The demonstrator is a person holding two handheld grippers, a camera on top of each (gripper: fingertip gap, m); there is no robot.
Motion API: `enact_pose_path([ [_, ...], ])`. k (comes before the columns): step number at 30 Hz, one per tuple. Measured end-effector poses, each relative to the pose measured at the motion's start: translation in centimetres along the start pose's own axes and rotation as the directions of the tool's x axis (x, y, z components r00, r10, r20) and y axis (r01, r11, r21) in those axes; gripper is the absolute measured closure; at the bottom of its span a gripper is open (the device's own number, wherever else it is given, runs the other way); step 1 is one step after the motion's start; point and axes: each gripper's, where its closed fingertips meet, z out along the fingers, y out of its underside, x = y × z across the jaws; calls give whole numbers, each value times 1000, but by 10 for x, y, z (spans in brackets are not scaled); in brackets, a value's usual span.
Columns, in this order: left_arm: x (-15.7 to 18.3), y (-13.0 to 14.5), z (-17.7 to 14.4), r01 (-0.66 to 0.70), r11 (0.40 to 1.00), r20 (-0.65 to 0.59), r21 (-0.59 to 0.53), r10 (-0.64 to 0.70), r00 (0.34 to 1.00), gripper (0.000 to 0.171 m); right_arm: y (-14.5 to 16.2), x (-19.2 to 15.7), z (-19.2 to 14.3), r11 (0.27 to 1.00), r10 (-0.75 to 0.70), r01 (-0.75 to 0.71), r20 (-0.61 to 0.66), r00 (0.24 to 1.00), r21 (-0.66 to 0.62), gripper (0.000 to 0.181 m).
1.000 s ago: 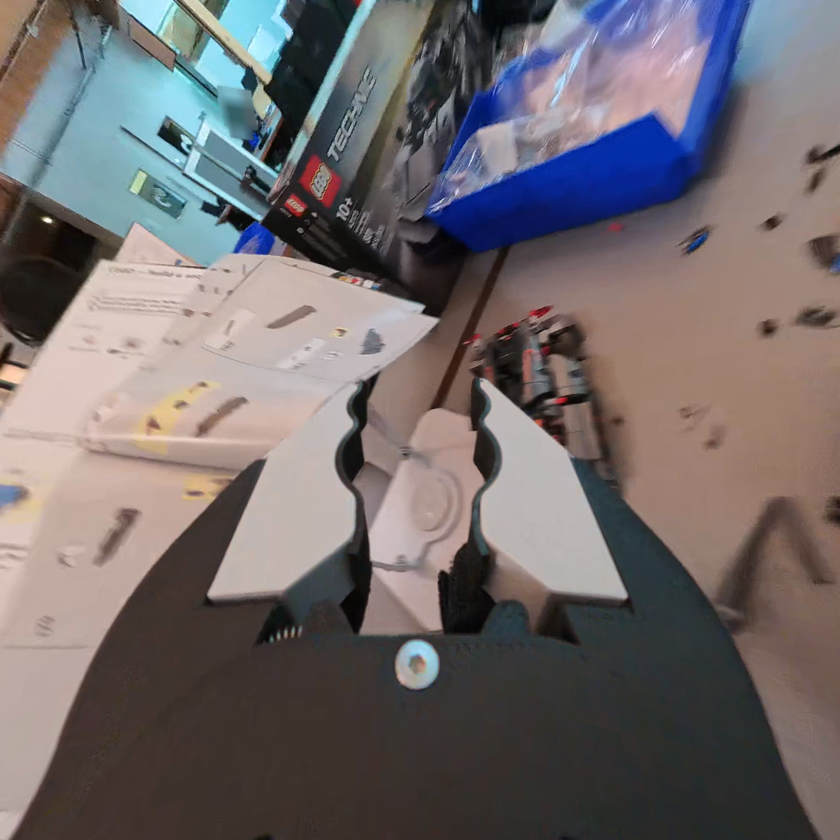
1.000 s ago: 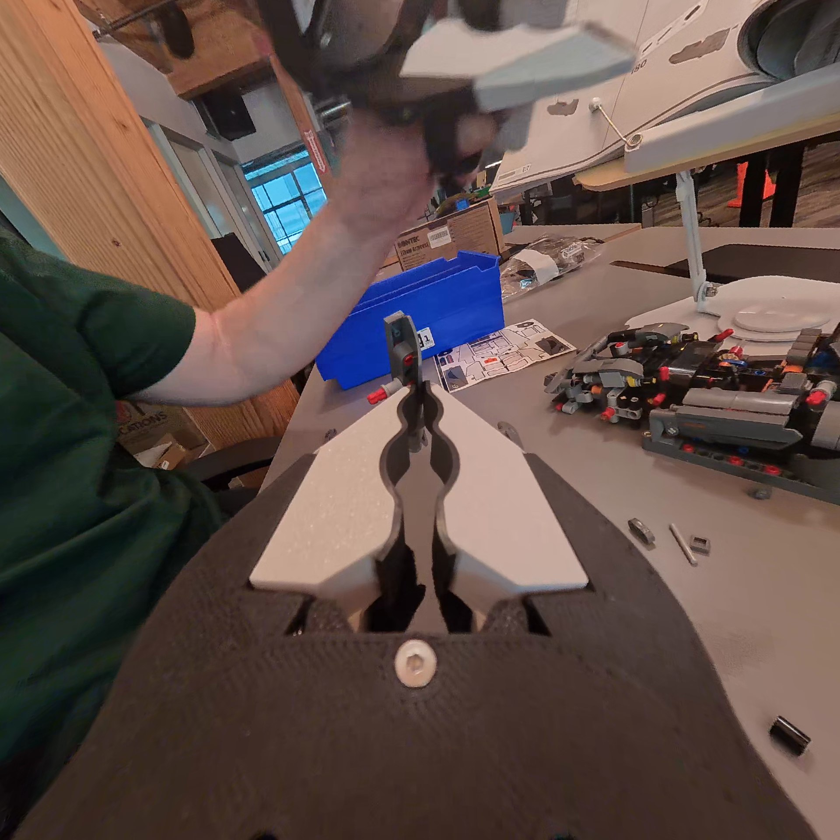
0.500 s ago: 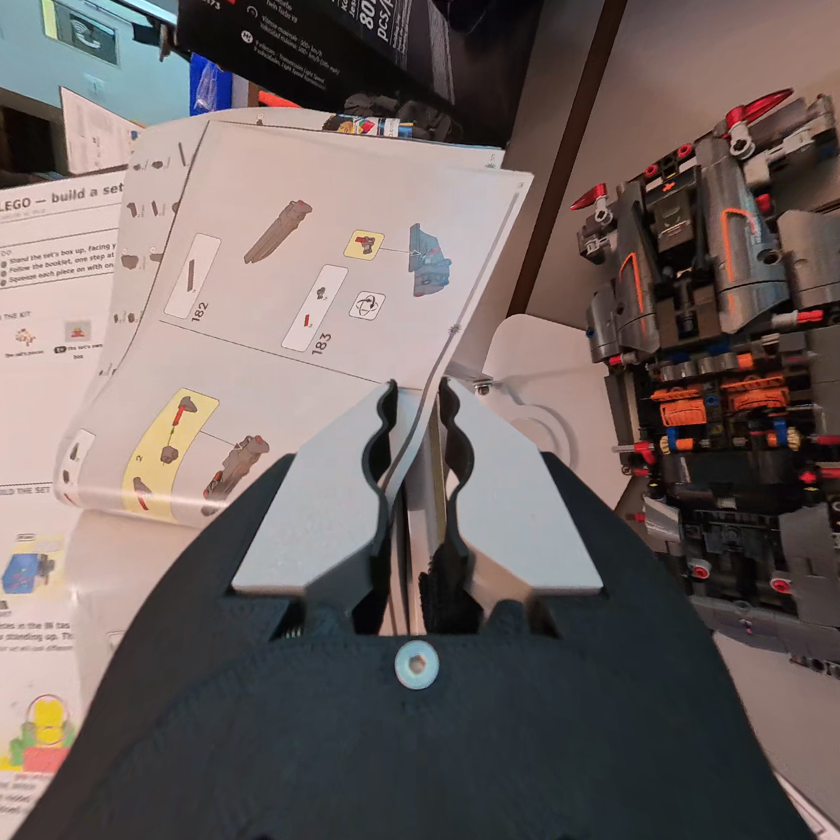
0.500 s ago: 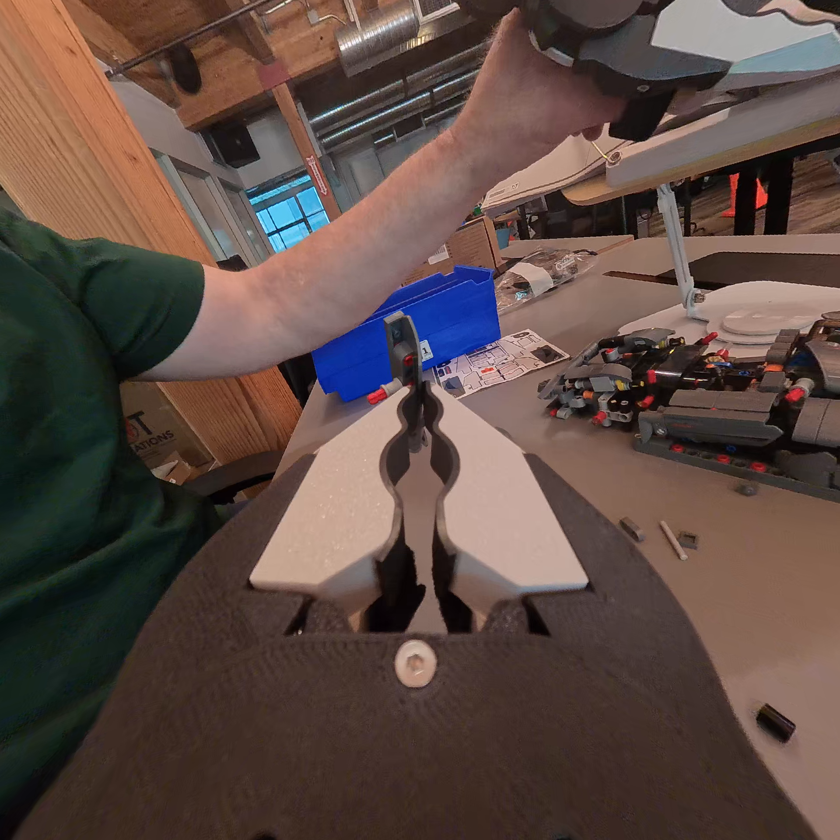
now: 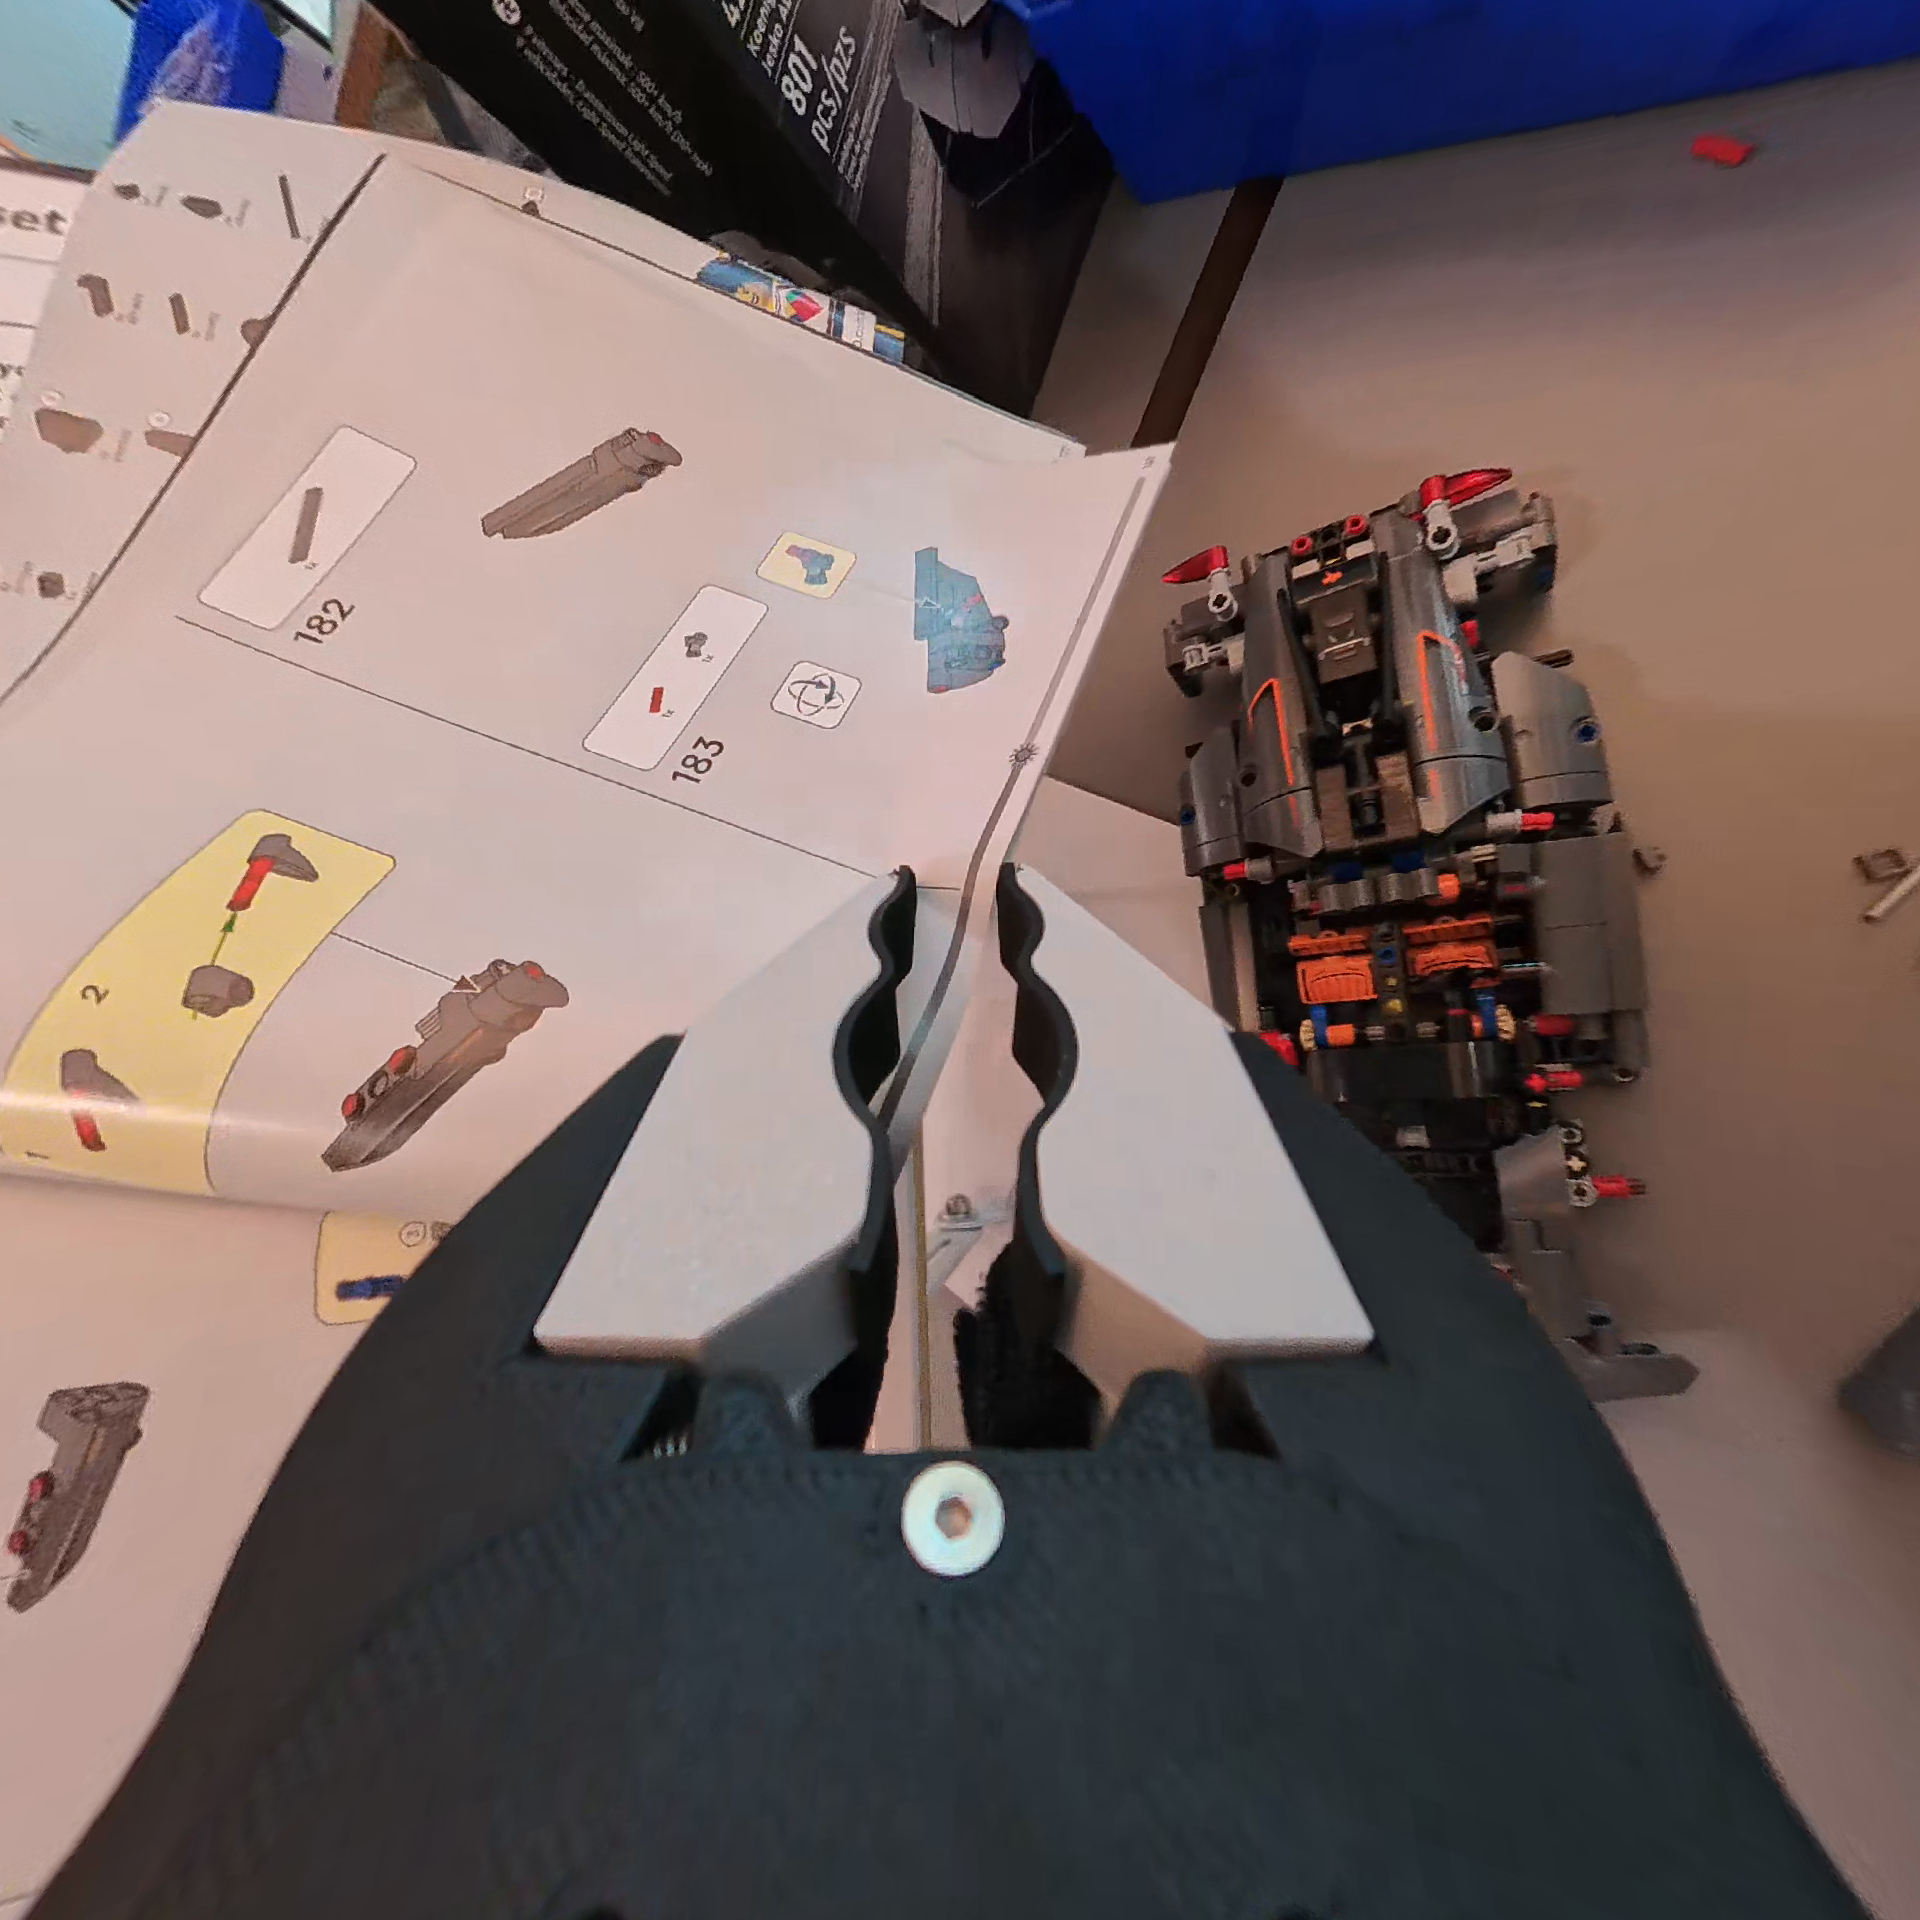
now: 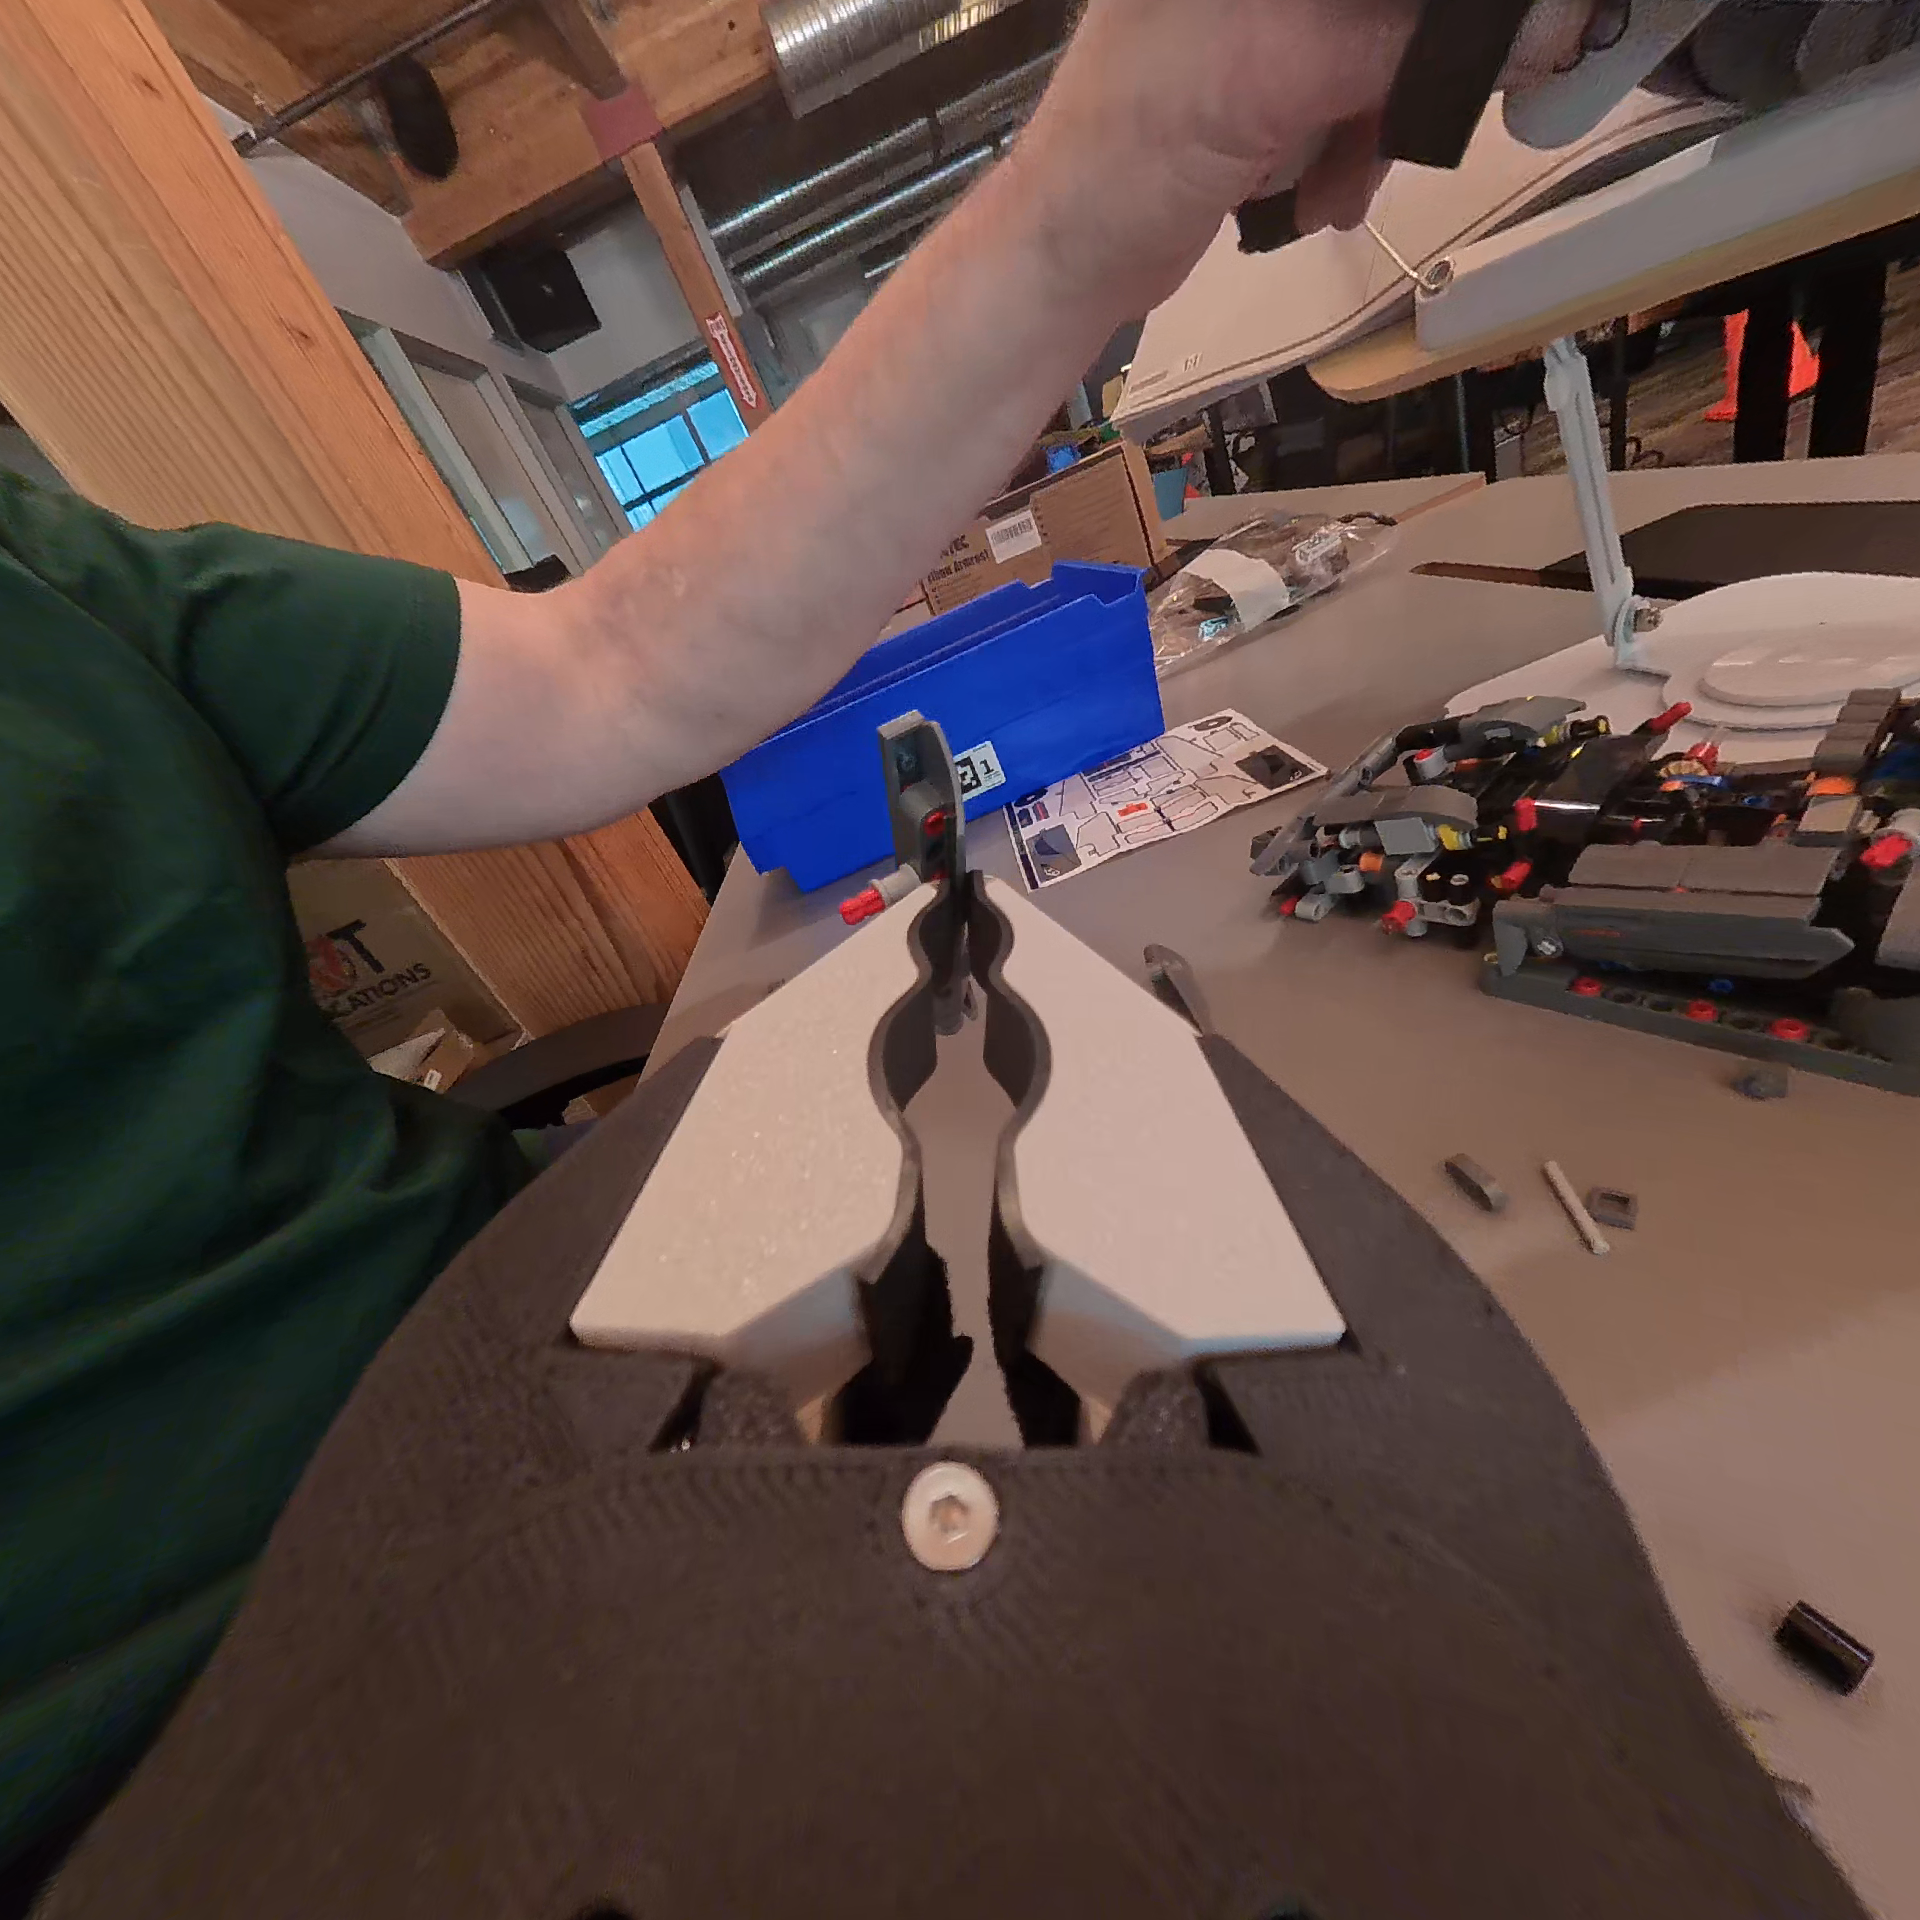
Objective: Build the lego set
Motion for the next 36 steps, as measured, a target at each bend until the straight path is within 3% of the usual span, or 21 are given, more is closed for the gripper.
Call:
enact_pose_path([
  [4, 0, 4, -2, 67, 998, -61, 13, -66, 996, 159, 8, -4, 5, 999, -3, 4, 21, 1000, -44, 181],
  [9, 2, 3, -5, 136, 990, -141, 38, -129, 982, 158, 32, -22, 17, 982, 8, 14, 114, 993, -189, 181],
  [14, 0, 8, -6, 162, 985, -168, 52, -151, 974, 163, 80, -35, 29, 898, 7, 57, 142, 990, -436, 181],
  [17, 1, 9, -8, 183, 980, -185, 73, -167, 968, 164, 100, -26, 30, 846, 15, 37, 93, 996, -532, 181],
  [21, -2, 9, -10, 206, 972, -193, 114, -182, 964, 171, 103, -15, 31, 824, -31, 40, 25, 999, -564, 179],
  [27, -4, 6, -10, 278, 946, -230, 169, -237, 944, 171, 97, 3, 28, 835, -41, -5, -72, 997, -550, 158],
  [33, -8, 1, -19, 429, 867, -315, 254, -346, 884, 171, 82, 8, 25, 866, -58, -2, -103, 993, -499, 144],
  [36, -7, 0, -26, 494, 817, -356, 297, -385, 852, 171, 60, 9, 23, 894, -107, 35, -137, 985, -446, 137],
])
